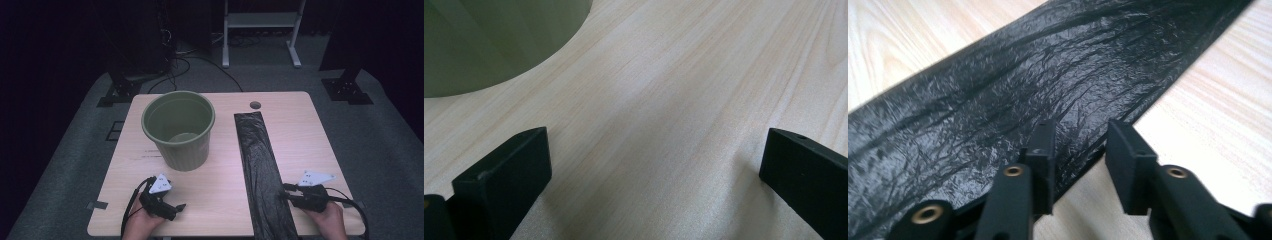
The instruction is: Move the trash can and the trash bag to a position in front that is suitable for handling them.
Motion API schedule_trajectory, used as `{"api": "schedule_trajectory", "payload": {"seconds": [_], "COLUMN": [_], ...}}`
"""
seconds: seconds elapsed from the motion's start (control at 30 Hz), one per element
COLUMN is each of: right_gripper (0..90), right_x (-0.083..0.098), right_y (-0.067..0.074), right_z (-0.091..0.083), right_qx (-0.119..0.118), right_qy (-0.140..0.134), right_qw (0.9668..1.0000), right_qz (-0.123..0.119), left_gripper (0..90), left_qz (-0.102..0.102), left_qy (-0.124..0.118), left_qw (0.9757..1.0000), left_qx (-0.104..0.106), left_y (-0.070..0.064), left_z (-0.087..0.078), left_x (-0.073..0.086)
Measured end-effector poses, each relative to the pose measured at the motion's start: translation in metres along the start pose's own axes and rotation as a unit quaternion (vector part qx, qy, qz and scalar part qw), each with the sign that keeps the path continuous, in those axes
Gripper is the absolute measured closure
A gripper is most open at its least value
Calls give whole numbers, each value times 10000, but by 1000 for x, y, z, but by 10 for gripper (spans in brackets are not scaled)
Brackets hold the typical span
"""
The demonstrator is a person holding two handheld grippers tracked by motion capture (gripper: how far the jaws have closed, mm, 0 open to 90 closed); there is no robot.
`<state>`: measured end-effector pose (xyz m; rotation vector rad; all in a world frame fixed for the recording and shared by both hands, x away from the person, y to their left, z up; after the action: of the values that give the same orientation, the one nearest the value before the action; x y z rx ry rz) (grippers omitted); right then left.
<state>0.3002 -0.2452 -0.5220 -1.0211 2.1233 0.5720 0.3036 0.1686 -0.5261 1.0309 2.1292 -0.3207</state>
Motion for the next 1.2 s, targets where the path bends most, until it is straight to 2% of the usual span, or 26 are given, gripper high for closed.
{"api": "schedule_trajectory", "payload": {"seconds": [0.2, 0.4, 0.6, 0.7, 0.73, 0.77, 0.97, 1.2], "right_gripper": [882, 900, 899, 899, 899, 899, 900, 894], "right_x": [-2, -2, 1, 3, 5, 5, 14, 27], "right_y": [5, 4, -10, -19, -28, -28, -51, -66], "right_z": [2, 0, -8, -15, -21, -21, -38, -56], "right_qx": [-65, 16, 395, 522, 615, 615, 903, 1147], "right_qy": [34, 133, 304, 283, 215, 215, 153, 161], "right_qw": [10000, 9999, 9987, 9981, 9975, 9975, 9946, 9909], "right_qz": [-3, 28, 50, 168, 258, 258, 481, 683], "left_gripper": [0, 0, 0, 0, 0, 0, 0, 0], "left_qz": [13, 14, 15, 16, 15, 16, 15, 16], "left_qy": [-4, -5, -6, -5, -5, -6, -6, -4], "left_qw": [10000, 10000, 10000, 10000, 10000, 10000, 10000, 10000], "left_qx": [12, 16, 18, 16, 17, 17, 17, 16], "left_y": [0, 0, 0, 0, 0, 0, 0, 0], "left_z": [0, 0, 0, 0, 0, 0, 0, 0], "left_x": [0, 0, 0, 0, 0, 0, 0, 0]}}
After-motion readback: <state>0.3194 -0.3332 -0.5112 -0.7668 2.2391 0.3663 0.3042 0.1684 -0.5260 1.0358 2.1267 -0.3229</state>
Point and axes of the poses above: each handheld gripper's, and its own axes: z roughly forward along the jaws, x roughly out of its underside, y roughly to its left, the point moved 6 cm from there along z, roughly forward along the jaws, and after that the axes turned 6 degrees about -x, right-handed, at the moved point
